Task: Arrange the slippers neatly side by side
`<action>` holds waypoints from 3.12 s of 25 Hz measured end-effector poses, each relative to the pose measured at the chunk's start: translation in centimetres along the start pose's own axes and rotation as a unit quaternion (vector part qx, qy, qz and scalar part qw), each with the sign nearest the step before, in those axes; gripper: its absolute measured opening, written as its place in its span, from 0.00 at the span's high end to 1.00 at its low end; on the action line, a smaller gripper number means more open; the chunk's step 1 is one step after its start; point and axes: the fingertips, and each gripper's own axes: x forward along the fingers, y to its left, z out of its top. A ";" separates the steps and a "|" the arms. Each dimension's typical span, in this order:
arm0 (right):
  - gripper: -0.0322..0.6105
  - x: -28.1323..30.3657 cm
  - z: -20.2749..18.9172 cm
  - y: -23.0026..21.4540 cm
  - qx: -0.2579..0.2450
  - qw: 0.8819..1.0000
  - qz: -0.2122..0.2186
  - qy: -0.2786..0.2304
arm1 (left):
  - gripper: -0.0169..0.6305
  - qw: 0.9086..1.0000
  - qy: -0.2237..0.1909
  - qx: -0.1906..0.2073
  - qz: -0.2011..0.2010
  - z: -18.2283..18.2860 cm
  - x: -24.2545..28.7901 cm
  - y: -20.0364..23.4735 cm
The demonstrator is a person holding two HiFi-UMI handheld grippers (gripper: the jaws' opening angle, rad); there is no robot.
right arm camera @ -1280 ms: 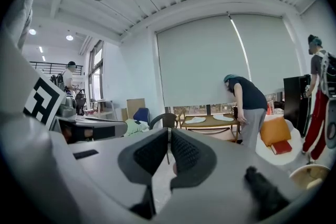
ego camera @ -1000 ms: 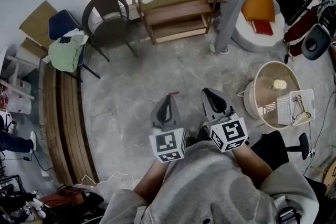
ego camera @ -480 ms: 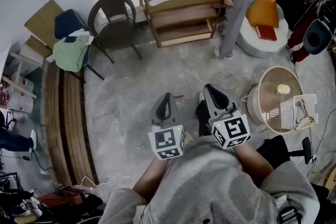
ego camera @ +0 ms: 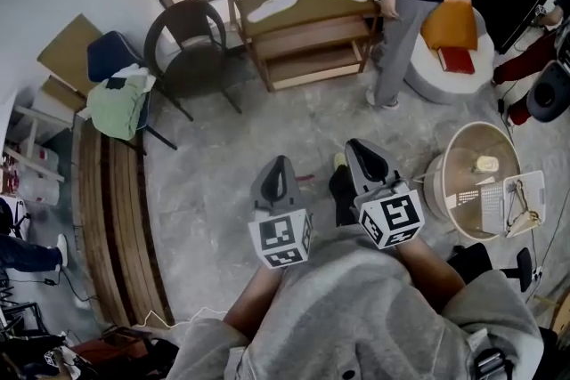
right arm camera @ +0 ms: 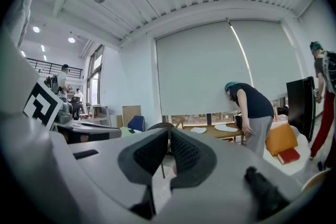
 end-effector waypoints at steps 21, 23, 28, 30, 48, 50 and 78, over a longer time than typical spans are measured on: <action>0.90 16.9 2.4 -14.5 0.028 0.999 0.024 0.034 | 0.95 0.999 0.040 0.011 -0.004 5.5 22.0 -2.1; 0.90 18.6 3.1 -15.7 0.026 0.999 0.028 0.037 | 0.95 0.999 0.040 0.009 0.000 6.5 24.0 -1.9; 0.90 22.5 5.7 -18.8 0.024 0.998 0.035 0.038 | 0.95 0.999 0.037 0.006 0.010 9.6 28.2 -1.4; 0.90 23.9 5.7 -20.2 0.029 0.998 0.040 0.037 | 0.95 0.999 0.036 0.007 0.014 9.7 29.8 -1.5; 0.90 31.9 6.0 -24.5 0.019 0.997 0.053 0.044 | 0.95 0.999 0.035 -0.008 0.034 10.5 37.1 1.0; 0.90 33.4 5.9 -25.1 0.017 0.998 0.049 0.047 | 0.95 0.999 0.035 -0.006 0.030 10.6 38.6 1.6; 0.90 58.0 7.2 -34.1 0.023 0.993 -0.056 0.099 | 0.95 0.995 0.085 -0.013 -0.048 15.1 64.8 15.2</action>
